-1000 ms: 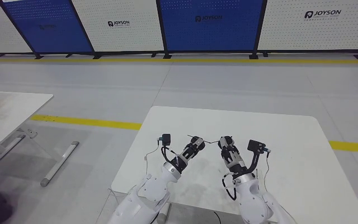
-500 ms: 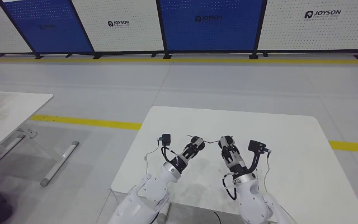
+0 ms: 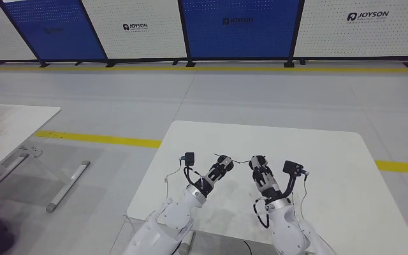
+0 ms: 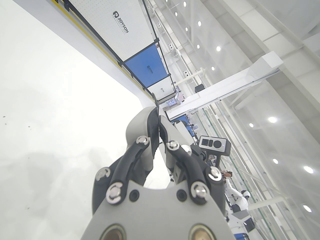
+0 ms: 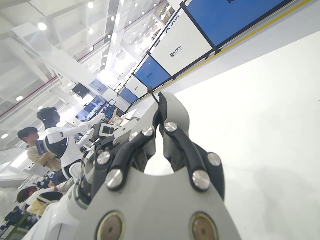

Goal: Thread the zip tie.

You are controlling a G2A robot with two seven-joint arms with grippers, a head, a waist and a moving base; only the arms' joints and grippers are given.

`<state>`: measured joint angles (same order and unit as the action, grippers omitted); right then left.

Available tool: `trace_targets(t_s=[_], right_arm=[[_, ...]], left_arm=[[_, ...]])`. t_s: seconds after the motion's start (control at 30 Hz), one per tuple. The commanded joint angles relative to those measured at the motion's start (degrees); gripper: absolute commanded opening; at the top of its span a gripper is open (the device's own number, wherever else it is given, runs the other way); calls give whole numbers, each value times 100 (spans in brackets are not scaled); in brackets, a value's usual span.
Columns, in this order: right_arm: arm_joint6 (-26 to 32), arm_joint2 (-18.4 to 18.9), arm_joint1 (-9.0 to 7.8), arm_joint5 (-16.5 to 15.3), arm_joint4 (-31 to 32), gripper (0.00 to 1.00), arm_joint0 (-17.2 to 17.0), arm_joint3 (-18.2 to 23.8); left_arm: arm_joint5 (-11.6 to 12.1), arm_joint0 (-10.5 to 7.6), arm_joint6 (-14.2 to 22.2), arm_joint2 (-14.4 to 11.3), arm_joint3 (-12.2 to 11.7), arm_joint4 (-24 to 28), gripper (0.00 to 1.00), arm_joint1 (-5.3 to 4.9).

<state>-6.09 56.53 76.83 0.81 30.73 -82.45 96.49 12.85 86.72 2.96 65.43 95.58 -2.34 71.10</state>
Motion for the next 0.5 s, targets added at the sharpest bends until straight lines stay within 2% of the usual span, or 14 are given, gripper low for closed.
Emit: trace_targets(t_s=[0.0, 0.2, 0.47], right_arm=[[-7, -9, 11, 12, 19, 0, 2, -10], [-23, -89, 56, 28, 75, 0, 46, -78], [-293, -282, 153, -119, 51, 0, 120, -310]], left_arm=[[0, 0, 0, 0, 0, 0, 0, 0], [0, 0, 0, 0, 0, 0, 0, 0], [0, 0, 0, 0, 0, 0, 0, 0]])
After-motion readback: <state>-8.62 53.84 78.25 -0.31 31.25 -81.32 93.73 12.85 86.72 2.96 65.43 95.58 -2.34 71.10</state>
